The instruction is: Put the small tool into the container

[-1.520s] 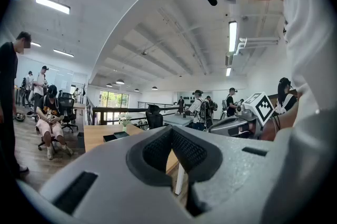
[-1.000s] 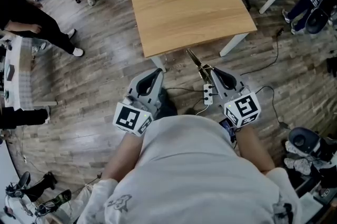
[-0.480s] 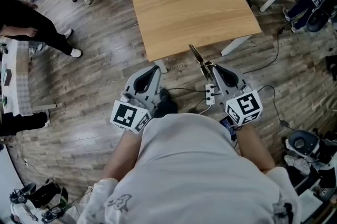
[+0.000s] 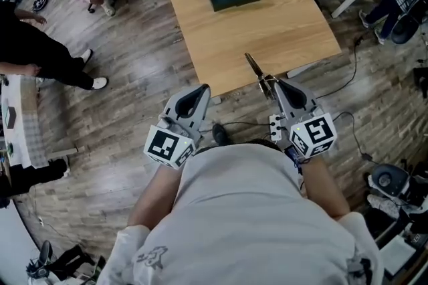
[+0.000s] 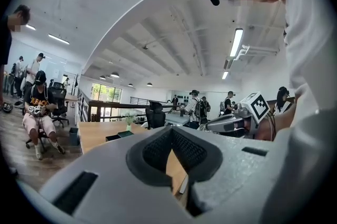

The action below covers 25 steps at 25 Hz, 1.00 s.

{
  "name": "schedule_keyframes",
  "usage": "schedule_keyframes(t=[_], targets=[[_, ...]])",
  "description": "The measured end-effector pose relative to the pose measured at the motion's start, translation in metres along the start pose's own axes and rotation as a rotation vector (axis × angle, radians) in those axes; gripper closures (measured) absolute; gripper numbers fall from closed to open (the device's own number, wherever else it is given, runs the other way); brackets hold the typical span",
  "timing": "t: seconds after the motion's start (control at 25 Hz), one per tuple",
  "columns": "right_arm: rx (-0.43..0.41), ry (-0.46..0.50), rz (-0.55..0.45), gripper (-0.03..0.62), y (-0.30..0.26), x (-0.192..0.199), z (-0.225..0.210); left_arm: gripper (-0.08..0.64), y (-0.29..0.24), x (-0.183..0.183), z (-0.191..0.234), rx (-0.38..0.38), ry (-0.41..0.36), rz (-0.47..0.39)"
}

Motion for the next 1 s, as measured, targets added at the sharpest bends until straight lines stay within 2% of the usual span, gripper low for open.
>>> schedule_keyframes(t=[0.2, 0.44, 1.0], targets=[[0.009, -0.003, 0.007, 0.577, -0.022, -0.008, -0.003, 0.555, -0.009, 0.000, 0.022, 0.009, 0.000, 0.001], [-0.011, 0.000, 0.017, 0.577, -0.042, -0.016, -0.026, 0.555, -0.031, 0.002, 0.033, -0.008, 0.005, 0.010], [-0.173, 0.034, 0.004, 0.575, -0.086, -0.049, -0.106, 0.555, -0.107, -0.010, 0.035, -0.138, -0.024, 0.025]])
Point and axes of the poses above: the fingertips, and each gripper's own axes: y backward along the fingers, z to its left, x out of its underside, the point moved 4 cm from there along y, backward along the fingers, and after that the axes turned 10 degrees about -y, right-handed, at the moved point
